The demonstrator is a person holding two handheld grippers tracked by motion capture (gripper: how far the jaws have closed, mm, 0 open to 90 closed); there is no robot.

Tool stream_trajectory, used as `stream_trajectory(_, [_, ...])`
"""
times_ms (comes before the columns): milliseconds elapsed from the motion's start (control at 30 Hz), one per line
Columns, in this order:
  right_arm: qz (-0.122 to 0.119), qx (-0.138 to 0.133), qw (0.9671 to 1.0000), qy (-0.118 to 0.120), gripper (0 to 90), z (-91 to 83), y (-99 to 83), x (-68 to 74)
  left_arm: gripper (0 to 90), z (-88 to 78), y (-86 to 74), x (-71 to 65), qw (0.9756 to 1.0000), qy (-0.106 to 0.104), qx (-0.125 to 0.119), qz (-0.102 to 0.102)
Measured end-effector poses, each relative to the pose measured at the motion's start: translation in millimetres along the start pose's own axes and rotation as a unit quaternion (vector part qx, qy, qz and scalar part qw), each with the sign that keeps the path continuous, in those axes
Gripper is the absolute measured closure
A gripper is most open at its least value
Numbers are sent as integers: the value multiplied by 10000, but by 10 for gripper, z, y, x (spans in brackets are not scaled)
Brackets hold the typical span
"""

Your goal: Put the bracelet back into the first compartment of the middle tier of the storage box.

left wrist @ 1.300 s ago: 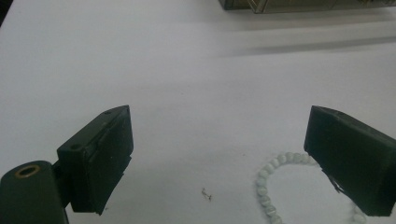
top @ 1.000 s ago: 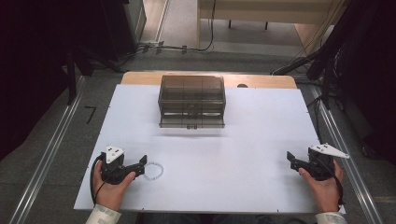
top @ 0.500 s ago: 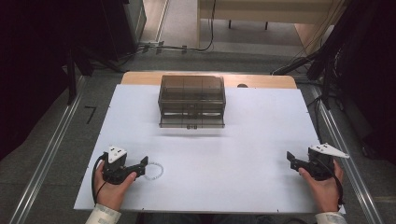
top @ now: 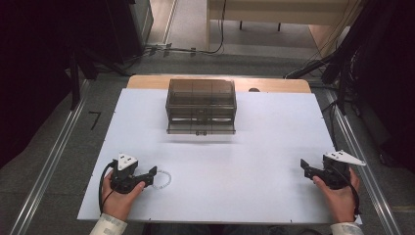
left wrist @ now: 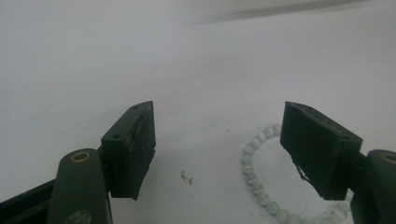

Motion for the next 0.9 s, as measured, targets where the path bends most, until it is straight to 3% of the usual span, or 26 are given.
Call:
stream_trajectory(500, [4,21,10000,22,146,7,-3,8,421,54,-34,-14,9997,-56,209,131])
stream_trajectory(800, [5,31,10000,20,146,12,-3,11,507,55,-40,3,9994,35,266,225])
stream_trajectory(900, [-6,27,10000,20,147,11,-2,11,593,53,-41,-6,9993,-7,271,268])
Point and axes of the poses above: each handheld gripper's, and its own axes: z roughly forward along the jaws, y roughly out of its top, x roughly to its left, the point moved 7 cm from there along z, roughly forward along the jaws, and after that the axes turned 10 degrees about x, right-handed, at the moved point
